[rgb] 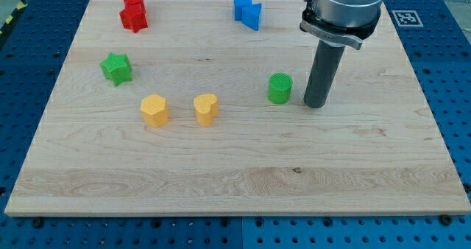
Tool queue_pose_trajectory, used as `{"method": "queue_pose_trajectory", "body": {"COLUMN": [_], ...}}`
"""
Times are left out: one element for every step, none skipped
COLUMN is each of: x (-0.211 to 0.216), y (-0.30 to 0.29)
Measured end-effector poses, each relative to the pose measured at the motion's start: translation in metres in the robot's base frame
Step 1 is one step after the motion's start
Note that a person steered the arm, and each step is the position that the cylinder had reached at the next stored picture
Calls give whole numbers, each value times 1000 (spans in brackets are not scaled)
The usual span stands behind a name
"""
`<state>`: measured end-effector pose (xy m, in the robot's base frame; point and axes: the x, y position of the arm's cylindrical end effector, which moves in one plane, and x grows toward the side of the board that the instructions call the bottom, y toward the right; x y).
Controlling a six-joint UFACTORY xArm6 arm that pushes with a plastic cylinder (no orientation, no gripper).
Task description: Move the green circle above the yellow heart
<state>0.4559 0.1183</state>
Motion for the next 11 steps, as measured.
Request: {"method": "queue_pose_trajectory", "body": {"x": [0,-8,-9,-9,-9,-12,-20,-21,-24,-36,-46], "y": [0,0,0,-9,-29,-32,-40,-62,-84,-92,-94]}}
